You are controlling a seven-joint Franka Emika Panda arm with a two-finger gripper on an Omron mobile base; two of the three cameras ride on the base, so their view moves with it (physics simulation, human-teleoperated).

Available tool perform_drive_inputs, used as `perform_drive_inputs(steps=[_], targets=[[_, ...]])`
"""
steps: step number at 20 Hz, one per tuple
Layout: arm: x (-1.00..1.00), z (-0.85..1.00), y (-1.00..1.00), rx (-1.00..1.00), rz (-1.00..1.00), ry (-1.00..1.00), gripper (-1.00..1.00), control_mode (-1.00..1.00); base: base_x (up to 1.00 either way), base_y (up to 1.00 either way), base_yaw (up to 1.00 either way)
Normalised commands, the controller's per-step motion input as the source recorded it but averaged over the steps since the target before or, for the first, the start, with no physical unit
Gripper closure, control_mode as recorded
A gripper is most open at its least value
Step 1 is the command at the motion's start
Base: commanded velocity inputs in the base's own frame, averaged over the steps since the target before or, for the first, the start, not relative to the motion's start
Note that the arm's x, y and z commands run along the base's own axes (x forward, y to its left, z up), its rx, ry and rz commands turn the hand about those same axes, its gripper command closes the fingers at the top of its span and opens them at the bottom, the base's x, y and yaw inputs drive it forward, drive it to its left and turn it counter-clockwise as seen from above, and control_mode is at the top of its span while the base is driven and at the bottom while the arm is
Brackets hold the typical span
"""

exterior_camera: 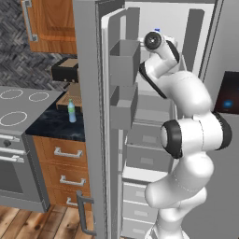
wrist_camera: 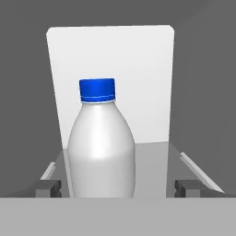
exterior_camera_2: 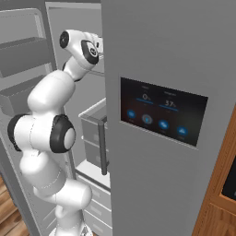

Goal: Take the bottled waters from the counter and place them in the freezer to freeze. Close the freezer door after placing the bottles.

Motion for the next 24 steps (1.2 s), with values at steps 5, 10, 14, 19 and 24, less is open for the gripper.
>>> perform_drive_inputs(steps=[5, 10, 14, 19, 24], targets=[[-0.57, 0.19, 0.0, 0.01, 0.0, -0.04, -1.0, -1.0, 0.0, 0.0, 0.0], [-0.76, 0.18, 0.0, 0.01, 0.0, -0.02, -1.0, -1.0, 0.0, 0.0, 0.0], [-0.72, 0.08, 0.04, 0.0, 0.0, -0.01, -1.0, -1.0, 0.0, 0.0, 0.0], [-0.63, 0.02, 0.21, 0.0, 0.01, 0.0, -1.0, -1.0, 0.0, 0.0, 0.0], [-0.6, 0.11, 0.28, 0.0, 0.02, 0.0, -1.0, -1.0, 0.0, 0.0, 0.0]])
